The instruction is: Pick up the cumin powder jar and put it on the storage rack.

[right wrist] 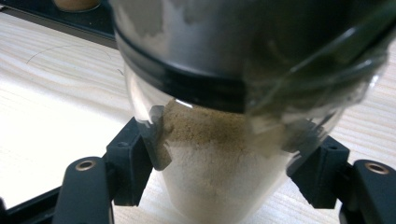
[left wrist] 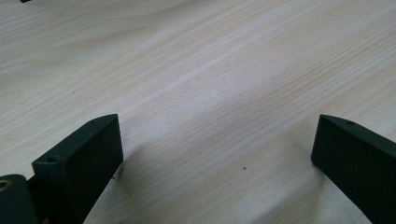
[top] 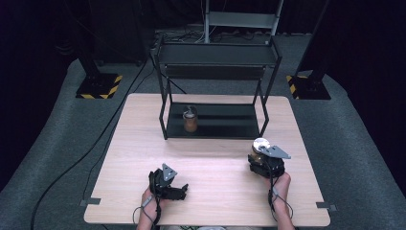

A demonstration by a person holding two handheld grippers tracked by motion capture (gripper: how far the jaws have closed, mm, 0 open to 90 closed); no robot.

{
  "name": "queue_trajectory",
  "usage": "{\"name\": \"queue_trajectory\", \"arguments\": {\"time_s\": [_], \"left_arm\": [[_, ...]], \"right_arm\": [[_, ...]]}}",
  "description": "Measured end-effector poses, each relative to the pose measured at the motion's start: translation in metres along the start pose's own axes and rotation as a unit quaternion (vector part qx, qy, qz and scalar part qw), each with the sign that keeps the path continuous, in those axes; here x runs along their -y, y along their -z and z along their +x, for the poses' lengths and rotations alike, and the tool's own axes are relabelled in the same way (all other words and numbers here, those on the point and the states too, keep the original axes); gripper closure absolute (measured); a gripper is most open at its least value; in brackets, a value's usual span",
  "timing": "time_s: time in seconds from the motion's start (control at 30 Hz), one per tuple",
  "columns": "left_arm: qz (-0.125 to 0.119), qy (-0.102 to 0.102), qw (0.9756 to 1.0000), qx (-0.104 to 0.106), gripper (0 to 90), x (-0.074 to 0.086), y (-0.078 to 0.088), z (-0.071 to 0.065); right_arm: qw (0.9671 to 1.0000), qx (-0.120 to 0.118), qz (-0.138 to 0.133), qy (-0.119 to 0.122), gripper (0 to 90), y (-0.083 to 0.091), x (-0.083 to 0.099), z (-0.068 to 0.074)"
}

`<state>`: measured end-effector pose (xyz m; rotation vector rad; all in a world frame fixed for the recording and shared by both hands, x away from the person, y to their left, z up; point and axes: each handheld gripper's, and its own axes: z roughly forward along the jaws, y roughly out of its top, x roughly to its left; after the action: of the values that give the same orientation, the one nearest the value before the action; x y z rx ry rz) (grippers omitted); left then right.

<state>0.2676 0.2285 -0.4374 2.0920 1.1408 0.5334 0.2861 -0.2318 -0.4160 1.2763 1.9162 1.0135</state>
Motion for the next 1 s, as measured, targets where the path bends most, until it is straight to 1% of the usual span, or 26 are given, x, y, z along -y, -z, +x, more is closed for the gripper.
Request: {"name": "queue_trajectory", "arguments": {"time_s": [0.57, 1.0], "left_arm": [[-0.001, 0.0, 1.0, -0.001, 1.9, 0.0, 0.0, -0.001], [-0.001, -0.002, 1.0, -0.002, 2.0, 0.0, 0.0, -0.001]], "right_arm": [[1.0, -0.001, 0.0, -0.006, 30.3, -0.013, -0.009, -0.001], [1.0, -0.003, 0.003, -0.005, 30.2, -0.022, -0.016, -0.002]]}}
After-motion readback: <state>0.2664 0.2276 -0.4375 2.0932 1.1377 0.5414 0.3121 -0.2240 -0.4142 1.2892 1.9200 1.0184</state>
